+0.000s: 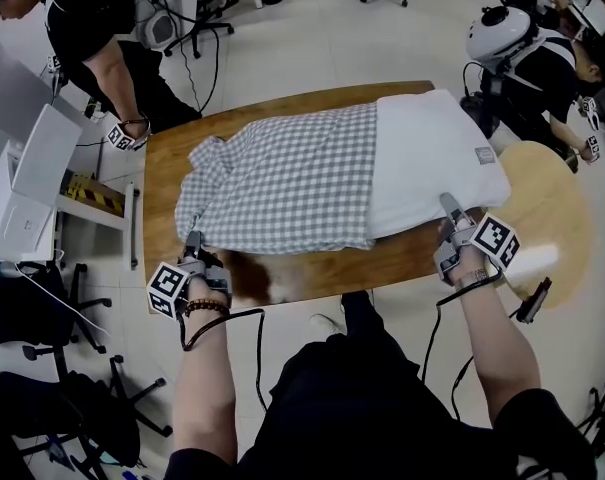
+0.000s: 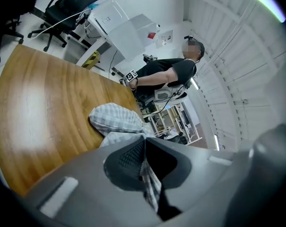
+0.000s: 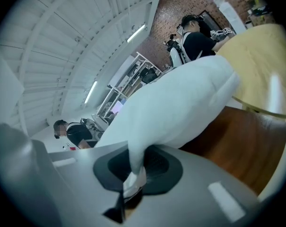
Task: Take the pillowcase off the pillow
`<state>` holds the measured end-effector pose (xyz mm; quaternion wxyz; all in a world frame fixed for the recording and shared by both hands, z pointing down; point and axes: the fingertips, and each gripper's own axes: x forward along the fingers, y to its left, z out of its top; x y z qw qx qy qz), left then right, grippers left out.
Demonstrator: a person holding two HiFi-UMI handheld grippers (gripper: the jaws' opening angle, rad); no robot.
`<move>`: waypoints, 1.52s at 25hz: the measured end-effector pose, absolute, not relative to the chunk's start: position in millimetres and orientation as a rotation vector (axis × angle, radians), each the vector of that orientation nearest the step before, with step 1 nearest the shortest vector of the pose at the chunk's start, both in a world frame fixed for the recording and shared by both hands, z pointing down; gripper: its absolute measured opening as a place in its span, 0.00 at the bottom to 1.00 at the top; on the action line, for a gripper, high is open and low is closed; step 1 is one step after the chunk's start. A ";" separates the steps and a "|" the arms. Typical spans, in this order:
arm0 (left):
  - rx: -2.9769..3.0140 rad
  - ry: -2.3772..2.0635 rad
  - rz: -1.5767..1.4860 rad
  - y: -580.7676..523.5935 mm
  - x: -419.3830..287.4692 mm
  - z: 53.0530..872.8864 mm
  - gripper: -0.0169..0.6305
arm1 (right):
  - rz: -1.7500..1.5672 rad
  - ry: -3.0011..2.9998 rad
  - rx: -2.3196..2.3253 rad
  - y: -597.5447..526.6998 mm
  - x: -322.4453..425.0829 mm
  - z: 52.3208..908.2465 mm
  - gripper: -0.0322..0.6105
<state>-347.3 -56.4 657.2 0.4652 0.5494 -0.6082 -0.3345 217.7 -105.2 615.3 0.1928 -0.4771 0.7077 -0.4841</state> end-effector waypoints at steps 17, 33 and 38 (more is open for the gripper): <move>1.500 -1.666 -0.452 -47.5 -345.8 631.5 0.17 | -1.492 2.116 -1.335 -66.8 208.6 625.1 0.42; 1.698 -1.648 -0.360 -60.0 -316.4 568.2 0.22 | -1.254 2.412 -1.261 -37.3 177.7 511.4 0.41; 1.752 -1.612 -0.289 -78.1 -292.8 546.7 0.24 | -1.159 2.517 -1.301 -68.0 181.2 472.1 0.41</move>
